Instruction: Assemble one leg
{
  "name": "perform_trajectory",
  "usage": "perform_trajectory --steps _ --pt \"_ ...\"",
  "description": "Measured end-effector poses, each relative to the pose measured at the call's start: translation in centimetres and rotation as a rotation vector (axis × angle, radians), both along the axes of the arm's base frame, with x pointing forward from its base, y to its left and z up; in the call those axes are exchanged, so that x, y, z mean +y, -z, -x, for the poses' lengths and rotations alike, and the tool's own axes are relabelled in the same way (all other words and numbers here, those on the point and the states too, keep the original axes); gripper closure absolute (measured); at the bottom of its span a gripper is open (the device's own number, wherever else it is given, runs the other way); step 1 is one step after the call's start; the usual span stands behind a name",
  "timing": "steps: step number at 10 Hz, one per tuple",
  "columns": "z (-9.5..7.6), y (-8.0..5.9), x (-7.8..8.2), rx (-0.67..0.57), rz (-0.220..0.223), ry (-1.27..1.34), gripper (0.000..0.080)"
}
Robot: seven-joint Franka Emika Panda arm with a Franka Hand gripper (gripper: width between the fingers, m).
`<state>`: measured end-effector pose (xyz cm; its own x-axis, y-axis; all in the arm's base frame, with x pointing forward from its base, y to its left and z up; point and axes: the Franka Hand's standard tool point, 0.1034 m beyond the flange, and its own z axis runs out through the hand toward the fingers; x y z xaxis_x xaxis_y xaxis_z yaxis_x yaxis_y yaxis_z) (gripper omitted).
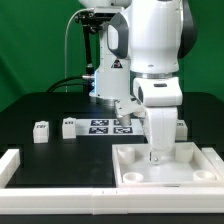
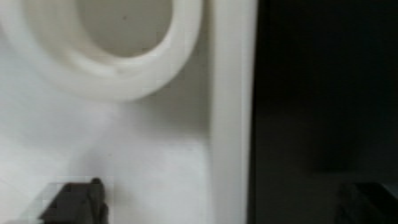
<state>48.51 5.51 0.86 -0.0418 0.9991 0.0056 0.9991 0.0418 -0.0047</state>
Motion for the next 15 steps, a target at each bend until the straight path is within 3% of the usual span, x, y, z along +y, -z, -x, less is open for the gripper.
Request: perform_trajectory --steps 5,7,10,12,15 --pt "4.0 -4.6 1.4 -0.06 0.003 0.216 0.015" --pt "4.0 -4.3 1.3 -0.055 0.002 0.239 0.015" --pt "4.0 -4.3 1.4 -0.047 -0.012 0.499 0.015" --pt "4.9 -4.3 1.1 -0.022 -0.03 0.899 0.015" --pt "6.7 -4.1 3.3 0.011 -0.037 1.318 0.015"
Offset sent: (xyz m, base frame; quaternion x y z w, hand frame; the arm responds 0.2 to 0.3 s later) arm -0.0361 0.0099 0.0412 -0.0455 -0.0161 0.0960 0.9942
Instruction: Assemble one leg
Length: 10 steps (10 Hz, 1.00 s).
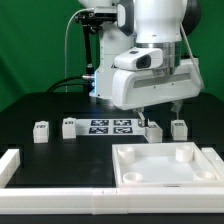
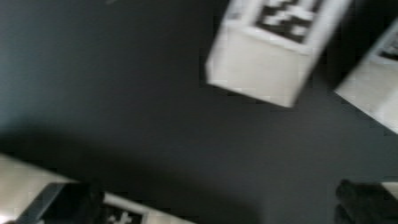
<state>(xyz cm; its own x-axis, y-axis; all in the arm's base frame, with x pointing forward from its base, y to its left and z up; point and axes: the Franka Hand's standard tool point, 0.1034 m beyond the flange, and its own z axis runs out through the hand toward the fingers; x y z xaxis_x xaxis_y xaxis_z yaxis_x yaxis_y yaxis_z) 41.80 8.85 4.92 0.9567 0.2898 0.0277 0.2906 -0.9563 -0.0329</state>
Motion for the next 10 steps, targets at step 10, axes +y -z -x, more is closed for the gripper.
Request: perform_trajectory --steps 10 --pt "2.9 0.5 3.3 0.275 0.04 0.158 0.015"
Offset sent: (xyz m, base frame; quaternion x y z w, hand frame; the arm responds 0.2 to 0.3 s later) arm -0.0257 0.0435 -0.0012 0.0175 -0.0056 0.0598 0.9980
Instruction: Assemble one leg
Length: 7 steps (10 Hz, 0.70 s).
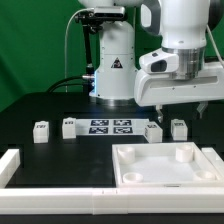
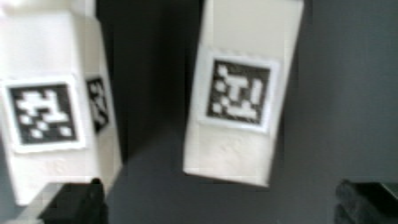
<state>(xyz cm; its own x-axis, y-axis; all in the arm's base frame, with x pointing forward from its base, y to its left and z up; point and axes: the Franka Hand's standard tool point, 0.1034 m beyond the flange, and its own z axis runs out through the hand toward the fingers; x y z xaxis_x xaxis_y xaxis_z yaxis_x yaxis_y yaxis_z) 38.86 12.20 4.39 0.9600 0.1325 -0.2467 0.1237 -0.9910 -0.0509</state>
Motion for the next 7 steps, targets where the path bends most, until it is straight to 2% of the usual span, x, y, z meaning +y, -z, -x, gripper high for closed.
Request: perform_trajectory --steps 1,5,6,7 --pt "0.0 0.1 0.1 0.086 0.012 0.0 0.015" --pt "1.8 0.3 0.9 0.48 0.066 -0.033 0.015" --pt "2.0 0.6 1.2 0.559 0.079 -0.033 0.015" --pt "2.0 1.2 1.5 0.564 0.08 -0.031 0.015"
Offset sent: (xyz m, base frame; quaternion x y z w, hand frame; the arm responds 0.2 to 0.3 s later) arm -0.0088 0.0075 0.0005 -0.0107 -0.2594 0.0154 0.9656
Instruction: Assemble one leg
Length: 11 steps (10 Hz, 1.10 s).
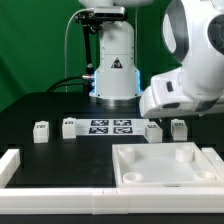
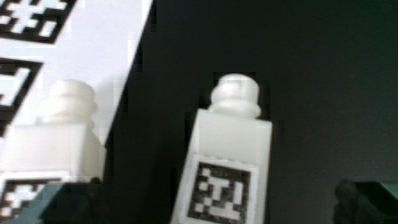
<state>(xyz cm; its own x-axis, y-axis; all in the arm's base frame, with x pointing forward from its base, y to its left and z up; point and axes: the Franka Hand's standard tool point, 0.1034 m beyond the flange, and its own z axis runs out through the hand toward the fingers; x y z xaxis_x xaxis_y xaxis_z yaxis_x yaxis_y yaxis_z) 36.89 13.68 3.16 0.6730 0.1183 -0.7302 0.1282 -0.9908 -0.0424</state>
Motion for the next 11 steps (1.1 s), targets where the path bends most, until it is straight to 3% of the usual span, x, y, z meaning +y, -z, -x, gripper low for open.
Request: perform_trajectory --steps 5,8,10,11 --pt "0.8 2.0 0.6 -0.023 -0.004 -0.007 0.015" --pt "0.8 2.3 0.6 -0.032 -0.008 -0.007 0.015" --pt "0.8 2.3 0.6 -0.032 -0.01 -0.008 0.0451" --pt "0.7 2.3 0.6 -0.032 -0.012 -0.009 0.0451"
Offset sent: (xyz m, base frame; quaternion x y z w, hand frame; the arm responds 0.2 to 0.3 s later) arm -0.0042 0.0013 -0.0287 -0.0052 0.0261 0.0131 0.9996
